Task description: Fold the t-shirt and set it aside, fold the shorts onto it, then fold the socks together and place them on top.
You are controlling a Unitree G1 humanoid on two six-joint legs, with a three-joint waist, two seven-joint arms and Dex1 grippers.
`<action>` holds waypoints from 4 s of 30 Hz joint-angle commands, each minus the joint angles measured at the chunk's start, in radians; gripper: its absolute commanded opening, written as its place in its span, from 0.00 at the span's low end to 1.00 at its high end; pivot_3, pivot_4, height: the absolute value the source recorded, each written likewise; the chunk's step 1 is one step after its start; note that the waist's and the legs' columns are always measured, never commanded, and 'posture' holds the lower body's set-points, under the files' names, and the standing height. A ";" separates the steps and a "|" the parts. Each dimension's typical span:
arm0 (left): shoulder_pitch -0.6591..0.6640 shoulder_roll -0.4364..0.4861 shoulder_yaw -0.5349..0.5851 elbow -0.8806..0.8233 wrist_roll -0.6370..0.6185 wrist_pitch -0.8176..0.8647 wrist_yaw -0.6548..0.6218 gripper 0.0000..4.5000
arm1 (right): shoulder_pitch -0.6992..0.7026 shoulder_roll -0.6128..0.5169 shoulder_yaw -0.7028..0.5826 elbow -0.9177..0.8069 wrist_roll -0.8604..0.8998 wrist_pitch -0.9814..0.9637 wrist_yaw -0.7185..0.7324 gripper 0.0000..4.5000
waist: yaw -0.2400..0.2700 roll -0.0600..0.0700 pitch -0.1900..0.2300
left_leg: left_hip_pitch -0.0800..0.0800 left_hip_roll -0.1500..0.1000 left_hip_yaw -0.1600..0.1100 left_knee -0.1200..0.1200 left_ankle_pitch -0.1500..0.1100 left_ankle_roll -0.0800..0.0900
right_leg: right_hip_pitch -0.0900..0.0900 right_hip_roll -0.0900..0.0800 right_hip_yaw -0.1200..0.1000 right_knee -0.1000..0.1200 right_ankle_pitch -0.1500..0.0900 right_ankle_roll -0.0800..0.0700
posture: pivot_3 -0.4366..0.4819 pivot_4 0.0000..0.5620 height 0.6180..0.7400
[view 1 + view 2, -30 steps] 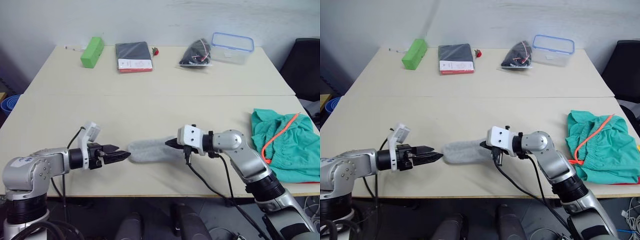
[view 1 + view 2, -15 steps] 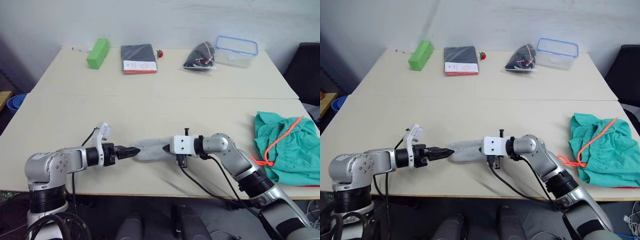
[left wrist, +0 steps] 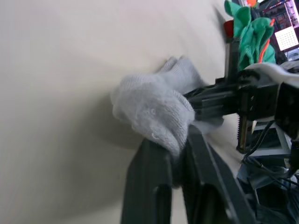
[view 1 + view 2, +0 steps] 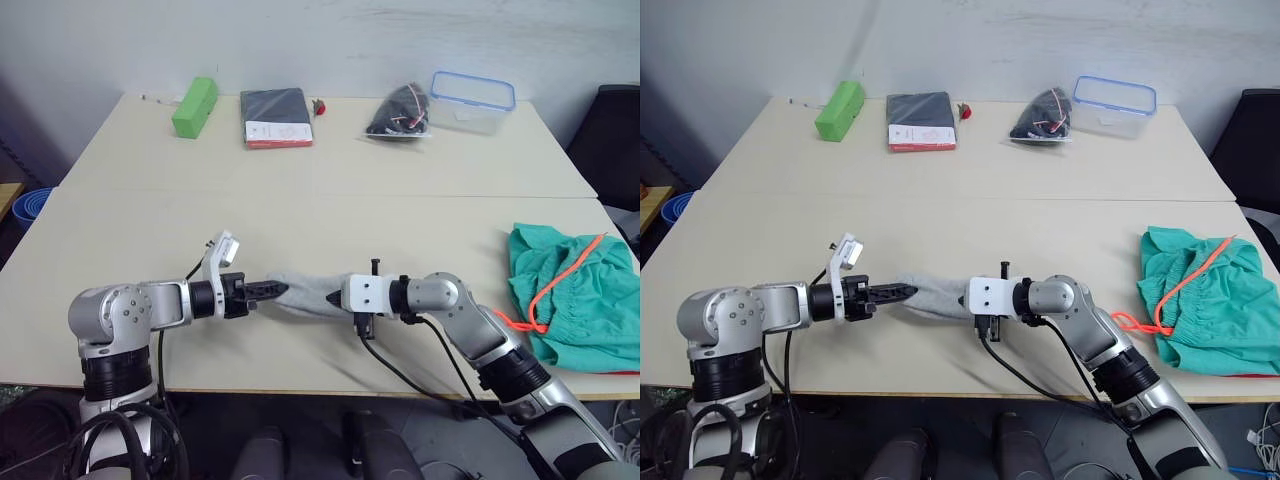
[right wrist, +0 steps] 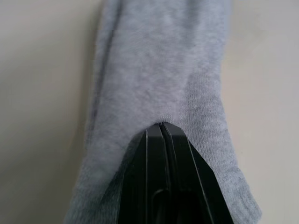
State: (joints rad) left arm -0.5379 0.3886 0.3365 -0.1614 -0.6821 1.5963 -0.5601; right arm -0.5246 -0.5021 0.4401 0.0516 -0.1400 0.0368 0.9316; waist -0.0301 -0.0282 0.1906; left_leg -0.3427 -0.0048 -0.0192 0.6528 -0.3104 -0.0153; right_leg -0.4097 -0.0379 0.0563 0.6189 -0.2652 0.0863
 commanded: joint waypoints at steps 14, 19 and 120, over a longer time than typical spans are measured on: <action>-0.169 0.026 -0.427 0.002 0.007 -0.211 -0.083 0.00 | 0.068 -0.042 -0.016 -0.021 -0.044 0.024 -0.015 0.00 | 0.002 0.000 0.000 | 0.000 -0.001 0.000 -0.002 0.000 -0.001 | 0.000 0.000 0.001 -0.002 0.000 0.001 | 0.48 0.27 1.00; -0.192 0.034 -0.491 0.042 0.025 -0.277 -0.126 0.24 | 0.079 -0.051 -0.022 -0.033 -0.044 0.035 -0.021 0.00 | 0.002 0.000 0.000 | -0.001 -0.001 0.000 -0.003 0.001 -0.001 | 0.000 0.000 0.001 -0.003 -0.001 0.001 | 0.48 0.27 1.00; -0.207 0.009 -0.615 0.382 0.491 -1.352 -0.661 0.00 | 0.110 -0.109 -0.051 -0.068 -0.054 0.072 -0.017 0.00 | 0.018 0.000 0.000 | -0.011 -0.002 -0.007 -0.003 0.002 0.003 | -0.003 -0.004 -0.003 -0.010 0.000 0.001 | 0.48 0.27 1.00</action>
State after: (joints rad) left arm -0.7233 0.4043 -0.2841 0.2417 -0.1872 0.2527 -1.2233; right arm -0.4434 -0.5781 0.3897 -0.0500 -0.1584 0.0666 0.9113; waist -0.0121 -0.0283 0.1907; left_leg -0.3536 -0.0072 -0.0262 0.6499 -0.3087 -0.0118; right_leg -0.4130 -0.0415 0.0537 0.6086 -0.2656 0.0875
